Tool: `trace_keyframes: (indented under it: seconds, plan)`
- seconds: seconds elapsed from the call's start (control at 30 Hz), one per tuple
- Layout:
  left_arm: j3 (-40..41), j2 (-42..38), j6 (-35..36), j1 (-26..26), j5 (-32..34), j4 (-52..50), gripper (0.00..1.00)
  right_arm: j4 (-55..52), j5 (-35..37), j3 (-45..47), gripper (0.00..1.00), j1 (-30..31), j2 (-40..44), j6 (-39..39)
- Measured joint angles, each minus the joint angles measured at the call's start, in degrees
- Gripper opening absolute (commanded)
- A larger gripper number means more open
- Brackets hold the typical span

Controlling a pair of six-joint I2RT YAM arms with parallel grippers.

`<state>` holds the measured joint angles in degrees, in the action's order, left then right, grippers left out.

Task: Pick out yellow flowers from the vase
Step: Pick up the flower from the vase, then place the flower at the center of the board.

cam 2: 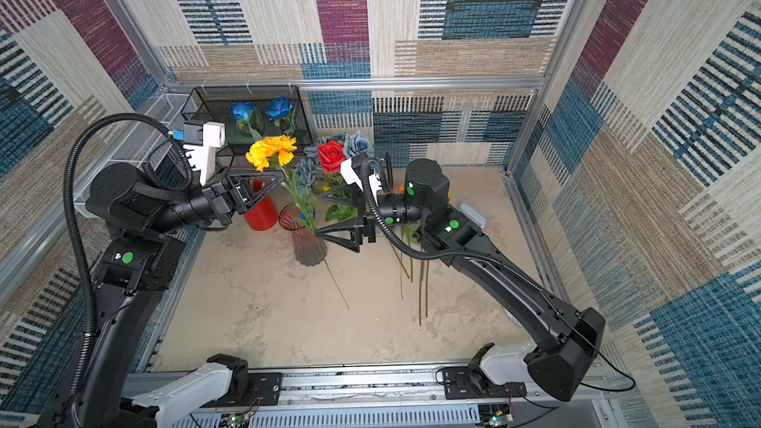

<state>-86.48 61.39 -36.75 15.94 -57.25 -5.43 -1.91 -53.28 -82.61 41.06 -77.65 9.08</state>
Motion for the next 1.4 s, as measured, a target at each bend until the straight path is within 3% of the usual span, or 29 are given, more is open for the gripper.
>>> trace_keyframes:
  seconds: [0.2,0.33,0.47,0.57,0.63,0.87,0.9,1.03,1.1,1.27,1.4]
  plan:
    - [0.5,0.7,4.3,3.4,0.4,-3.2,0.00,-0.6,-1.1,-3.7,0.86,1.6,-2.8,-0.1]
    - [1.4,1.1,5.2,4.5,1.4,-3.8,0.00,-1.0,-1.2,-4.5,0.70,2.1,-3.6,-0.1]
    - [2.1,1.4,5.6,5.5,2.7,-3.9,0.00,-0.9,-2.0,-4.8,0.44,2.6,-4.5,0.2]
    - [2.9,1.4,6.9,6.3,4.5,-3.9,0.00,-1.0,-2.5,-5.1,0.14,2.9,-4.9,0.2]
    - [3.5,1.5,7.8,6.8,5.4,-3.9,0.00,-1.0,-2.5,-5.2,0.01,2.9,-5.0,0.7]
    - [4.1,2.4,10.2,7.8,7.9,-4.0,0.00,-2.3,-1.4,-4.4,0.00,2.7,-4.9,1.0]
    - [4.3,2.5,10.4,7.8,8.2,-4.0,0.06,-2.4,-1.1,-4.3,0.00,2.7,-4.9,1.0]
    - [4.9,2.5,11.1,7.8,10.1,-3.8,0.55,-2.5,-1.0,-3.9,0.00,2.7,-4.6,0.9]
    - [5.5,2.1,11.4,7.8,11.2,-3.8,0.72,-2.3,-1.0,-3.4,0.00,2.4,-4.0,1.0]
    - [6.8,0.2,11.9,7.8,13.2,-3.9,0.91,-0.2,-1.2,-1.6,0.00,1.3,-2.6,1.6]
    - [6.8,-0.7,12.9,8.0,13.2,-4.1,0.93,1.4,0.1,-0.1,0.00,0.1,-1.7,2.5]
